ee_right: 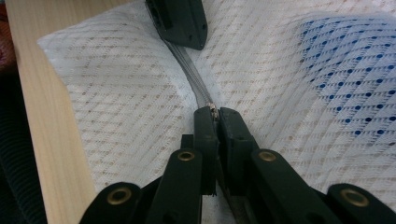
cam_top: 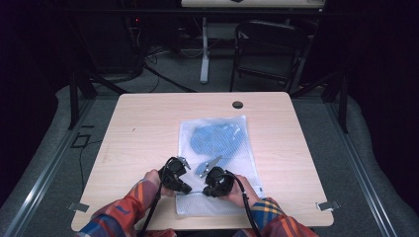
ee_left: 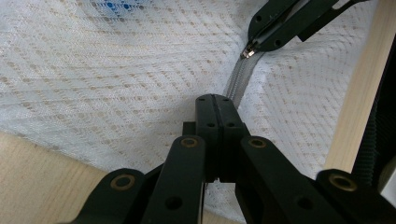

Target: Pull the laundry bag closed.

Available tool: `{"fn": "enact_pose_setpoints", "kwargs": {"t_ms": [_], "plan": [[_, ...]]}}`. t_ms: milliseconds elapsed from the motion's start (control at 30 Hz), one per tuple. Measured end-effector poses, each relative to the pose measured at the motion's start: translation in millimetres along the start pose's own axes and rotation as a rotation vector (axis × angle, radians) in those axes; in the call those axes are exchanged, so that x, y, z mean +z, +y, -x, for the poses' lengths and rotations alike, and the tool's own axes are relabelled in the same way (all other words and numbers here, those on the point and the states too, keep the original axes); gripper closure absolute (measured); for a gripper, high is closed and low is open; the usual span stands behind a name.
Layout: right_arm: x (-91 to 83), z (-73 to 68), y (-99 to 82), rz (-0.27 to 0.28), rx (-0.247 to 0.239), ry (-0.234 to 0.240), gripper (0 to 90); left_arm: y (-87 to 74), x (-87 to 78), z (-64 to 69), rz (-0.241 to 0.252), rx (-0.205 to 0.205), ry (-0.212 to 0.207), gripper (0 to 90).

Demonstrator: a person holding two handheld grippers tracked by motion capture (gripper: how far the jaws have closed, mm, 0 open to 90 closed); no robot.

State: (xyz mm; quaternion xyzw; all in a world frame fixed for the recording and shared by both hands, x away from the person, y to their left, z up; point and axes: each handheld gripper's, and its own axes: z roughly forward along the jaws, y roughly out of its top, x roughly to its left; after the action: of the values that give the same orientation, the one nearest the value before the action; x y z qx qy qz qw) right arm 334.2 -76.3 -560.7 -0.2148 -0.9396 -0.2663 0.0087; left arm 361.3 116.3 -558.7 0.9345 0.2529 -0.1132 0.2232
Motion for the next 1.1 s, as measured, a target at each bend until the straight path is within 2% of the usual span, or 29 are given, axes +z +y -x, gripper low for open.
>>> {"fn": "enact_pose_setpoints", "kwargs": {"t_ms": [67, 167, 267, 333, 467, 633, 733, 800, 1100], "plan": [[0.0, 1.0, -0.7, -0.003, 0.011, 0.006, 84.8, 0.4, -0.6, -0.3, -0.01, 0.01, 0.003, 90.0], [-1.3, 3.9, -1.5, -0.003, 0.022, 0.026, 81.5, 0.0, -0.3, -0.6, -0.003, 0.003, 0.0, 90.0], [-5.9, 7.8, -3.0, 0.023, 0.046, 0.03, 79.6, 0.4, -0.5, -0.9, -0.008, 0.002, -0.002, 90.0], [-7.5, 8.7, -2.5, 0.032, 0.047, 0.043, 79.5, 0.4, -0.5, -1.6, -0.009, -0.002, -0.014, 90.0], [-6.2, 7.6, -1.9, 0.039, 0.048, 0.052, 80.4, 0.5, -0.4, -1.5, -0.009, -0.003, -0.012, 90.0], [-4.0, 7.5, -0.6, 0.032, 0.05, 0.047, 82.6, 0.5, -0.1, -1.6, -0.006, -0.003, -0.01, 90.0], [-2.8, 8.5, -0.8, 0.03, 0.045, 0.035, 79.2, 0.7, -0.5, -2.4, -0.013, 0.004, -0.013, 90.0], [-1.5, 9.1, -0.8, 0.021, 0.043, 0.044, 78.8, 0.6, -0.1, -2.0, -0.007, -0.004, -0.013, 90.0], [2.0, 8.0, 0.8, 0.017, 0.03, 0.061, 83.4, 0.9, -0.6, -2.9, -0.014, -0.002, -0.02, 90.0]]}}
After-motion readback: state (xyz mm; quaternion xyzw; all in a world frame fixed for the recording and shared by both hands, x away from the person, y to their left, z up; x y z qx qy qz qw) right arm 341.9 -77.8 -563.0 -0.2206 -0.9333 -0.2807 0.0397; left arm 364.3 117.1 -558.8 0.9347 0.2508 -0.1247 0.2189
